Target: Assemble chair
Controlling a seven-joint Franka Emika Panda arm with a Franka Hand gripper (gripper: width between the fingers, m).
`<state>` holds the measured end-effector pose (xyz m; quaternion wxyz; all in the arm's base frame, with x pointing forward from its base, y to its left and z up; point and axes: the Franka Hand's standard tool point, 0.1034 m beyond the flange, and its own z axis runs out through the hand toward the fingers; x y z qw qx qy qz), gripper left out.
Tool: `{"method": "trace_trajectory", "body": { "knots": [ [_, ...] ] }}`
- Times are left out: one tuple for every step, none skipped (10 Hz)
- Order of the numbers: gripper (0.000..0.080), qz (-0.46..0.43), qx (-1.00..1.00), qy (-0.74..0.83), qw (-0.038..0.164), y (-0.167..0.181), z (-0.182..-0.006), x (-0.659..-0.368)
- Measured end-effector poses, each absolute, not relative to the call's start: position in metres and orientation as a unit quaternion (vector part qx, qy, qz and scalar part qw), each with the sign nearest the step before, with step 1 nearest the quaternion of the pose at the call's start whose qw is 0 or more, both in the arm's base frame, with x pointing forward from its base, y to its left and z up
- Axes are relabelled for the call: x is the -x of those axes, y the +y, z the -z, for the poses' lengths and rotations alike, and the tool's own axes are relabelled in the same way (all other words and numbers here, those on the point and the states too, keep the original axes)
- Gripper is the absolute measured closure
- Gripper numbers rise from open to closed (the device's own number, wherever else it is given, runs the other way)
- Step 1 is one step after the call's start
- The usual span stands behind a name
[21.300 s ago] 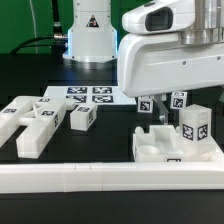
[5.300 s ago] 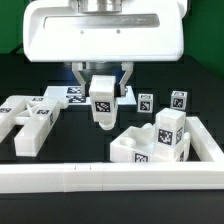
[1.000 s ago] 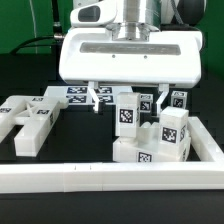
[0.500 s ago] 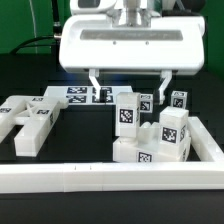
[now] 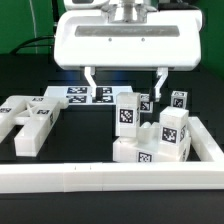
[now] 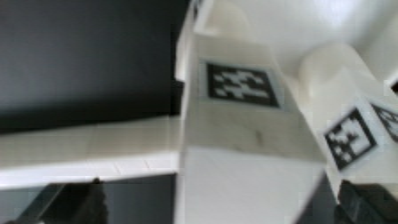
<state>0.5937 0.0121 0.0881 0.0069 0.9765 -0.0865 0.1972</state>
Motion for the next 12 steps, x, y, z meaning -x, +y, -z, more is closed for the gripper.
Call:
{"method": "trace_trajectory", "body": {
  "knots": [
    [0.0150, -0.157, -0.983, -0.091, 0.000, 0.010, -0.086, -0.594],
    [0.0150, -0.125, -0.987, -0.095, -0.006, 0.008, -0.085, -0.595],
    [0.0150, -0.102, -0.990, -0.097, -0.010, 0.009, -0.084, -0.594],
    [0.0150, -0.078, -0.992, -0.096, -0.015, 0.013, -0.083, -0.593],
    [0.0150, -0.086, -0.992, -0.095, -0.014, 0.015, -0.084, -0.595],
    [0.0150, -0.085, -0.992, -0.095, -0.015, 0.018, -0.083, -0.595],
    [0.0150, -0.085, -0.992, -0.094, -0.016, 0.020, -0.083, -0.595],
    [0.0150, -0.084, -0.992, -0.094, -0.016, 0.020, -0.083, -0.594],
    [0.0150, -0.074, -0.993, -0.094, -0.017, 0.019, -0.082, -0.592],
    [0.0150, -0.065, -0.993, -0.095, -0.018, 0.019, -0.081, -0.590],
    [0.0150, -0.030, -0.995, -0.096, -0.025, 0.020, -0.082, -0.587],
    [0.0150, -0.008, -0.995, -0.098, -0.030, 0.020, -0.083, -0.588]
  ]
}}
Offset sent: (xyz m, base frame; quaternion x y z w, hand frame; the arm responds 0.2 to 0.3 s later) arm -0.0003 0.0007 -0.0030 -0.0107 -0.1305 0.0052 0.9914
